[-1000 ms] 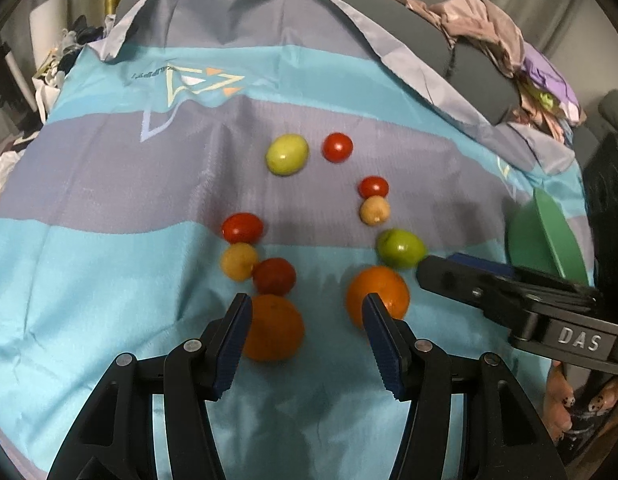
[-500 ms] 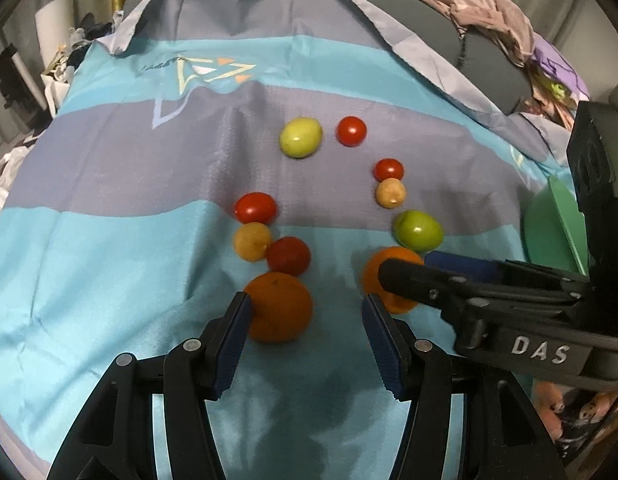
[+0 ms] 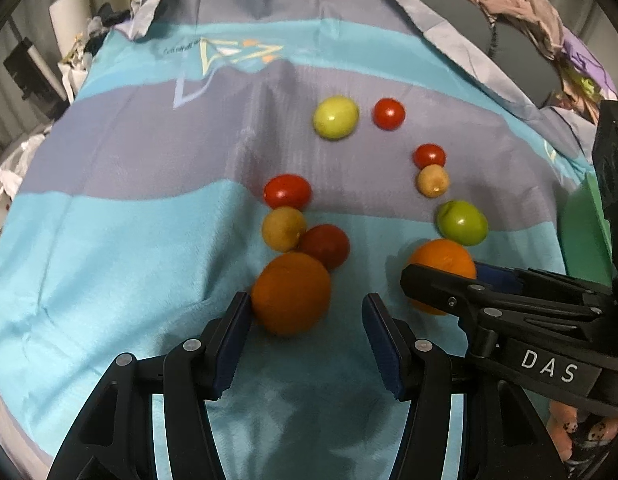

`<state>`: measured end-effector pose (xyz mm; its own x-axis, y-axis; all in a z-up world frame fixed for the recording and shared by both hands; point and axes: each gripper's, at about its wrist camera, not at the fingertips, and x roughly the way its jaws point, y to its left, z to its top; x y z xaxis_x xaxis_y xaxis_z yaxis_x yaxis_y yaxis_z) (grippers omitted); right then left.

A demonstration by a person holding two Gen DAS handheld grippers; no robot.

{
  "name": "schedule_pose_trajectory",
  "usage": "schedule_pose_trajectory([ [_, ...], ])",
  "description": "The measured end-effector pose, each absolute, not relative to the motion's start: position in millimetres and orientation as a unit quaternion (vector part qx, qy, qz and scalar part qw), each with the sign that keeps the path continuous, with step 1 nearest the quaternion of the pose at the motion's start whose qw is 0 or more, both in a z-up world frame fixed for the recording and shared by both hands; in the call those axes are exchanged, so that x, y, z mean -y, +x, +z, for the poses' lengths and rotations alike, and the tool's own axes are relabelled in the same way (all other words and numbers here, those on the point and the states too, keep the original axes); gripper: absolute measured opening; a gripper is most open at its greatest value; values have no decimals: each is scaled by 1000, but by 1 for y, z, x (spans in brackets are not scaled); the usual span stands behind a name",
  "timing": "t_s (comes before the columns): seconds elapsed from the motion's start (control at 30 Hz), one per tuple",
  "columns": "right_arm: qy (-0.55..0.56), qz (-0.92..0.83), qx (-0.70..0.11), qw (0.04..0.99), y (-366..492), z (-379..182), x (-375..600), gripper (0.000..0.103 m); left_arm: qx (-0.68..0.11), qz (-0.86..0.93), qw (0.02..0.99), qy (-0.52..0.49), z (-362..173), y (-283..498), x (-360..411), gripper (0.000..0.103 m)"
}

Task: Organize fruits
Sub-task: 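Grasp the large orange with the left tool while the right tool grasps the other orange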

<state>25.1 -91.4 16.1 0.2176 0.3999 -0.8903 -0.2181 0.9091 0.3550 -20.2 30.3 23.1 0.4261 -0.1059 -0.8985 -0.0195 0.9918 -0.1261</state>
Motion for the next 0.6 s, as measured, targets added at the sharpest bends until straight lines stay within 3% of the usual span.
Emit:
schedule_pose_trajectory([
  [0.17,72,199,-588,781,24,16,91,46,-538,-22,841,-58,20,-20,-28,53],
  [0.27,69,199,-584,784,23,16,90,45,-538,-17,841,-57,17,-18,-27,41],
  [0.6,75,201,-578,788,21,19,92,45,-536,-24,841,-67,18,-19,-26,41],
])
